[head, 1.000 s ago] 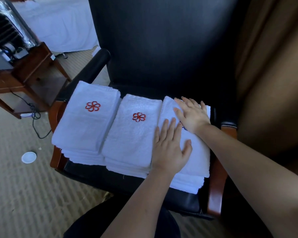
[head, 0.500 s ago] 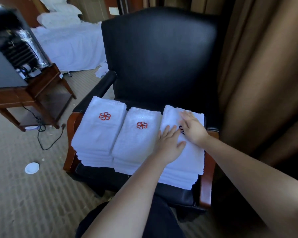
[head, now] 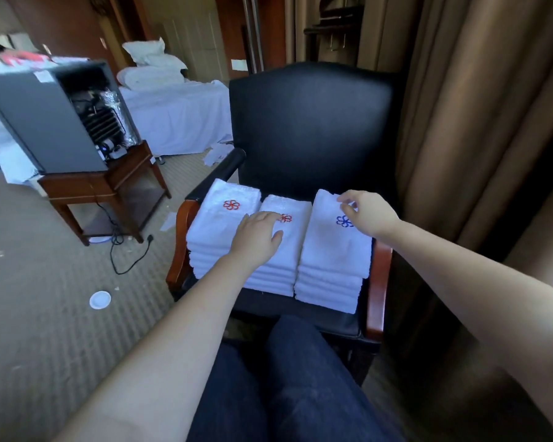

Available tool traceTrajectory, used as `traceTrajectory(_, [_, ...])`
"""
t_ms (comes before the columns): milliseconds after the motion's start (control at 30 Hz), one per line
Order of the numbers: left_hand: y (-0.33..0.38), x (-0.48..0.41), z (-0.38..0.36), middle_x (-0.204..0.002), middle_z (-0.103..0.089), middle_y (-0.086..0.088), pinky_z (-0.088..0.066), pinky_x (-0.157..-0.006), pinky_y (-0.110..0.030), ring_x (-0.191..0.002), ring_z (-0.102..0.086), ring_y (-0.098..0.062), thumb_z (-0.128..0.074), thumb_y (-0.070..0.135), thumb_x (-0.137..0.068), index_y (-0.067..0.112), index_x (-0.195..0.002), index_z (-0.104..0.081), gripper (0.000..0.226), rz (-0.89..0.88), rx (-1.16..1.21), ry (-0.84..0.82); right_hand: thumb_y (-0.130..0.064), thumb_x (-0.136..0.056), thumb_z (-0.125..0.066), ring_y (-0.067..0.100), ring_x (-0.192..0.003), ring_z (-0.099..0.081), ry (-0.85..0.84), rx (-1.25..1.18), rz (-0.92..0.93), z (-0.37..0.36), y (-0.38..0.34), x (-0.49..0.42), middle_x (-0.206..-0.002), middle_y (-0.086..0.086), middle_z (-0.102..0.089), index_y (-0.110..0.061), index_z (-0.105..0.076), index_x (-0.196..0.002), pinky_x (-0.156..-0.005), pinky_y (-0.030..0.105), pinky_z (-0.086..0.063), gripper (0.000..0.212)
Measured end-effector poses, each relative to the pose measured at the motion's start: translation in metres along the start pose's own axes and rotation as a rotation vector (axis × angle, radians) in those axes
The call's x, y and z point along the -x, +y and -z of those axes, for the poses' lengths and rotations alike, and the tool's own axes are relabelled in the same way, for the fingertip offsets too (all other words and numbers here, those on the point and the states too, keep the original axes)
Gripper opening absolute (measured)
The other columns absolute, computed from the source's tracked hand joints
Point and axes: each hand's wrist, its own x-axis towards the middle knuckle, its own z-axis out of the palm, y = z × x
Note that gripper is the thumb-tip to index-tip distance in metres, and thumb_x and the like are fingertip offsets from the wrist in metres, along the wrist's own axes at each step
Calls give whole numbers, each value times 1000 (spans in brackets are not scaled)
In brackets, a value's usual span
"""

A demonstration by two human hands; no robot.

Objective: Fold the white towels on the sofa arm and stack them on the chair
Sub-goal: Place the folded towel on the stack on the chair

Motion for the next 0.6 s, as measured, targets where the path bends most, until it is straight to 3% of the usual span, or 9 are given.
traceTrajectory(67, [2,11,16,-143,-49,-6,-27,-113,-36,-133,-39,-24,-47,25,-101,13,-140,-47,42,6,-5,1,-22,-99,-47,14,-81,-61,22,1,26,8,-12,13,-118,-3,-65,-16,-61,-123,-76,31,-50,29])
traceTrajectory(267, [6,40,63,-131,-59,-5,-41,-99,-36,-123,-50,-23,-50,24,-99,12,-129,-58,34,-10,-39,94,-22,-95,-47,27,-79,-68,80,-6,126,32,-58,36,-90,-5,-66,-17,-66,-111,-73,35,-55,25])
traceTrajectory(400, [-4,53,88,-129,-60,-3,-40,-92,-34,-119,-51,-23,-51,24,-98,13,-125,-60,31,16,-122,163,-20,-95,-48,21,-87,-64,110,-16,190,41,-93,34,-95,-1,-71,-16,-67,-110,-82,38,-53,24])
traceTrajectory(600, [-41,84,127,-124,-60,-5,-41,-95,-41,-116,-51,-26,-50,28,-98,14,-124,-60,31,121,-199,213,-19,-95,-49,19,-88,-63,84,-65,314,30,-152,23,-98,-3,-70,-16,-66,-110,-81,34,-52,22])
